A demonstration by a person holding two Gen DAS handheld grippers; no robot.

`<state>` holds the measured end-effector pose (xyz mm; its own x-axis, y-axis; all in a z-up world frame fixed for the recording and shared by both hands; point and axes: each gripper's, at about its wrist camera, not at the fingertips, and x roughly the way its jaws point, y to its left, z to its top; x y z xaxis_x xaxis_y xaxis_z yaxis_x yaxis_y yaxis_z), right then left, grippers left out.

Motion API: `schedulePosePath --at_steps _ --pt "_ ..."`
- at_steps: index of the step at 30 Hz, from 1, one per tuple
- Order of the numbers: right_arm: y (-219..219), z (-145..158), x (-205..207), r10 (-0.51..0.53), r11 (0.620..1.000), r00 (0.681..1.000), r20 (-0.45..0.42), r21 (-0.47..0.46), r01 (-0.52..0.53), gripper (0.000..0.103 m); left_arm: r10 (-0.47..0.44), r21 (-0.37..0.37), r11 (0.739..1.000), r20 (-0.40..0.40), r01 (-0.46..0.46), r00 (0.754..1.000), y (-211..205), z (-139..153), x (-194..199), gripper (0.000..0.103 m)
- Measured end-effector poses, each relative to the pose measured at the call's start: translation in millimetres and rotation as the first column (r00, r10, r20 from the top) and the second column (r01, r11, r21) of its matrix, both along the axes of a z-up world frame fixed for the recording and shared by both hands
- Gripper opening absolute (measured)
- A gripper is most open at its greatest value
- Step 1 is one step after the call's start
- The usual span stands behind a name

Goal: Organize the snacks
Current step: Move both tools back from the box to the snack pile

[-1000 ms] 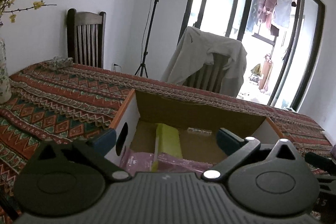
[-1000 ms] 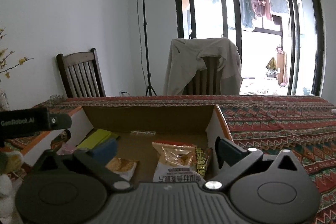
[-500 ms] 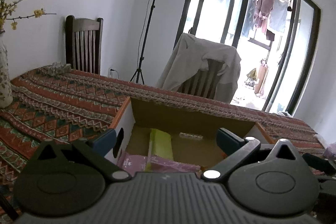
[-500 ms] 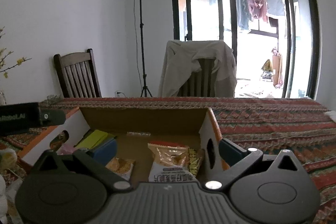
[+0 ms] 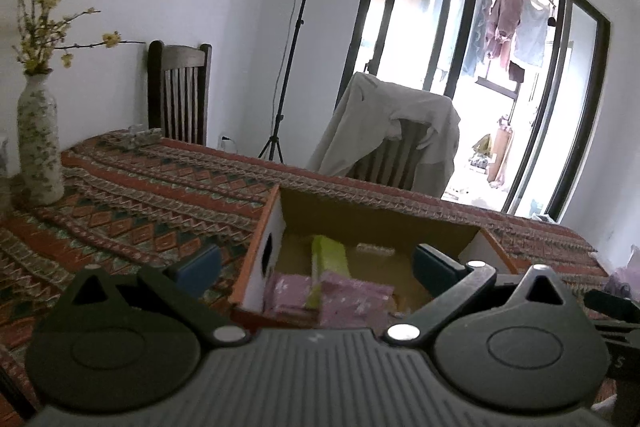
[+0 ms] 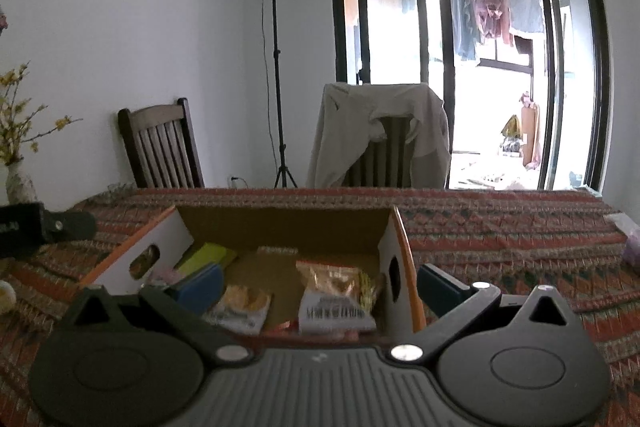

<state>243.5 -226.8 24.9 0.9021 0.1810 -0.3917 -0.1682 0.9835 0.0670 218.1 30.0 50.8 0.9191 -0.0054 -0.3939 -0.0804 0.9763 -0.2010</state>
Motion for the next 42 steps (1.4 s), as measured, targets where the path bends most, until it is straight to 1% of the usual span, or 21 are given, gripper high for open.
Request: schedulePosePath --at_steps 9,18,21,24,29,34,37,39,42 --pt "-10.6 -22.9 -40.8 0.012 0.999 0.997 -0.075 -0.035 -0.014 0.103 0.002 0.020 1.000 -0.047 -0.001 0.999 13.6 -18.1 -38.4 0.103" --pt "-32.3 -42.9 -80.0 0.026 0.999 0.991 -0.130 -0.030 -0.030 0.103 -0.029 0.093 0.995 -0.087 0.038 0.996 12.0 -44.3 -71.9 0.103" --pt "-39.1 -47.0 -88.6 0.024 0.999 0.990 -0.140 -0.029 -0.028 0.103 -0.028 0.099 0.994 -0.088 0.037 0.996 13.2 -51.5 -78.3 0.103" --pt "-43.9 -47.8 -94.3 0.024 0.999 0.989 -0.147 -0.025 -0.028 0.103 -0.029 0.089 0.995 -0.085 0.037 0.996 15.9 -55.5 -80.3 0.103" --pt "-48.9 -46.2 -94.5 0.006 1.000 0.989 -0.150 -0.028 -0.010 0.103 -0.027 0.089 0.995 -0.076 0.033 0.997 16.1 -61.9 -75.8 0.103" --pt "-50.6 -44.8 -87.5 -0.012 0.999 0.988 -0.152 -0.036 0.007 0.103 -0.030 0.066 0.997 -0.085 0.036 0.996 19.2 -72.4 -69.6 0.103" --pt "-49.4 -47.3 -83.2 -0.016 0.999 0.987 -0.161 -0.040 0.010 0.103 -0.027 0.078 0.996 -0.089 0.034 0.996 18.0 -79.4 -68.9 0.103" --pt "-48.1 -50.0 -80.4 -0.019 0.999 0.985 -0.172 -0.042 0.012 0.103 -0.033 0.073 0.997 -0.097 0.040 0.995 18.8 -81.4 -67.6 0.103" --pt "-46.0 -52.7 -77.1 -0.019 0.999 0.983 -0.180 -0.038 0.012 0.103 -0.036 0.064 0.997 -0.083 0.042 0.996 20.7 -81.5 -69.4 0.103"
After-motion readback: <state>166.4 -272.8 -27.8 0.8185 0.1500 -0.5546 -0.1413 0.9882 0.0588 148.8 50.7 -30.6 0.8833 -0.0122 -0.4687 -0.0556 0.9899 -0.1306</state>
